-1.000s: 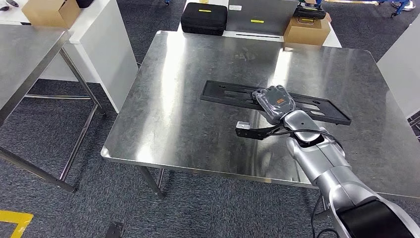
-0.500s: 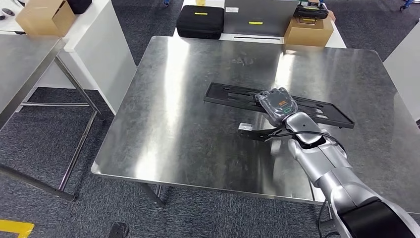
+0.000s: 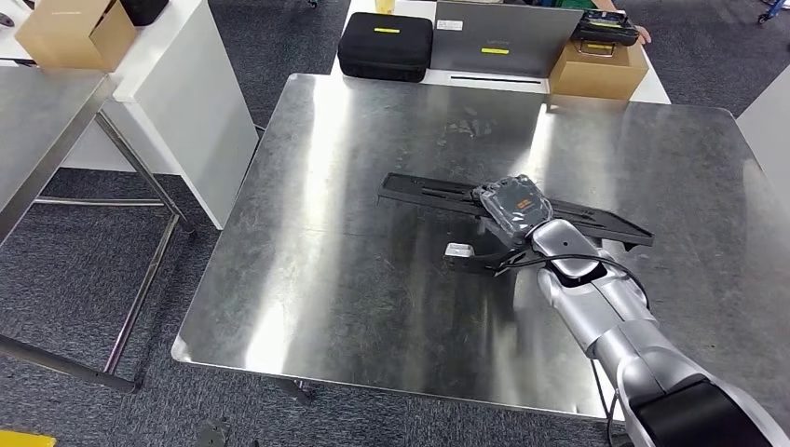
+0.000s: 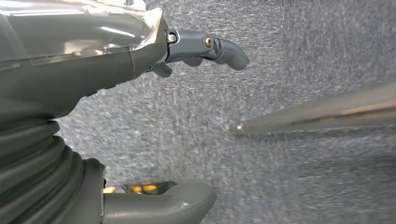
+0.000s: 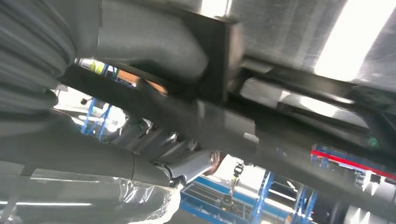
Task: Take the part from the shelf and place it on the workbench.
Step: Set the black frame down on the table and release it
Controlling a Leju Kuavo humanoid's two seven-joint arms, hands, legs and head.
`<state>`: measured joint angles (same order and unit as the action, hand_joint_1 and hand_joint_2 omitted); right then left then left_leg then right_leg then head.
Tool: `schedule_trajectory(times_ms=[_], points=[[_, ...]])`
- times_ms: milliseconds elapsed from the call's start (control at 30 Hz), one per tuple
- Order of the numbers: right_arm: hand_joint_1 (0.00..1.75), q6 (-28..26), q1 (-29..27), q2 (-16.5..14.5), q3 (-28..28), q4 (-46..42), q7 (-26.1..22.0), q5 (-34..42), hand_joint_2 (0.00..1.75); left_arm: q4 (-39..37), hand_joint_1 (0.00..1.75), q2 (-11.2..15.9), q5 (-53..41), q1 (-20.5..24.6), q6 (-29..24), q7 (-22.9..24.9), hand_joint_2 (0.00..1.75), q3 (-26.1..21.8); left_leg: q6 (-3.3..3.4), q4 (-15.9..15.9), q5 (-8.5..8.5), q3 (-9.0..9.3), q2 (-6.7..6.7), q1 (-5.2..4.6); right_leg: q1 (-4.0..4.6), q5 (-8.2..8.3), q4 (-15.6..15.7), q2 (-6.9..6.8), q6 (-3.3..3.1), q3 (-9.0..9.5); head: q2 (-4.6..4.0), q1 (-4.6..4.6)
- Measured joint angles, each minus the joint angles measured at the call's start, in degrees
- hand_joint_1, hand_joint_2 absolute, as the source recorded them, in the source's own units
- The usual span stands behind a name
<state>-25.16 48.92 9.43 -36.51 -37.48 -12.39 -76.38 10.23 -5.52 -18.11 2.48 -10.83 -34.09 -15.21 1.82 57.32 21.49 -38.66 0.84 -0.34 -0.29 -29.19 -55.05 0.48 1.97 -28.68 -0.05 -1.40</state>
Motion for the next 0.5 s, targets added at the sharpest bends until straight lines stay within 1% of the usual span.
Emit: schedule_trajectory(times_ms=[33, 167, 300, 400, 500], points=[[0.0, -0.03, 0.06, -0.07, 0.01, 0.03, 0.01, -0.17, 0.0, 0.0, 0.0, -0.06, 0.46, 0.05, 0.63, -0.2, 0.0, -0.42, 0.18, -0.01, 0.12, 0.0, 0.02, -0.04, -0.04, -0.12, 0.18, -0.03, 0.19, 0.11, 0.01, 0.01], [0.0, -0.03, 0.26, -0.28, 0.04, 0.13, 0.19, -0.5, 0.0, 0.0, 0.0, -0.27, 0.52, 0.2, 1.81, 1.07, 0.0, -1.51, 0.44, -0.01, 0.27, 0.04, 0.03, -0.12, -0.1, -0.17, 0.4, -0.06, 0.26, 0.16, 0.0, 0.02], [0.0, -0.02, 0.28, -0.31, 0.19, 0.13, 0.34, -0.56, 0.0, 0.0, 0.0, -0.29, 0.08, 0.2, 2.17, 2.77, 0.0, -1.79, 0.52, -0.01, 0.31, 0.24, 0.05, -0.24, -0.24, -0.18, 0.45, -0.08, 0.28, -0.08, -0.01, 0.02], [0.0, -0.02, 0.29, -0.31, 0.51, 0.13, 0.35, -0.63, 0.0, 0.0, 0.0, -0.3, -0.21, 0.2, 2.42, 4.1, 0.0, -2.02, 0.58, 0.0, 0.29, 0.38, 0.05, -0.27, -0.27, -0.15, 0.46, -0.09, 0.33, 0.05, 0.0, 0.02], [0.0, -0.02, 0.31, -0.31, 0.61, 0.13, 0.36, -0.68, 0.0, 0.0, 0.0, -0.29, -0.4, 0.2, 2.37, 4.46, 0.0, -2.12, 0.64, 0.01, 0.25, 0.44, 0.05, -0.27, -0.28, -0.1, 0.46, -0.09, 0.39, 0.27, 0.01, 0.01]])
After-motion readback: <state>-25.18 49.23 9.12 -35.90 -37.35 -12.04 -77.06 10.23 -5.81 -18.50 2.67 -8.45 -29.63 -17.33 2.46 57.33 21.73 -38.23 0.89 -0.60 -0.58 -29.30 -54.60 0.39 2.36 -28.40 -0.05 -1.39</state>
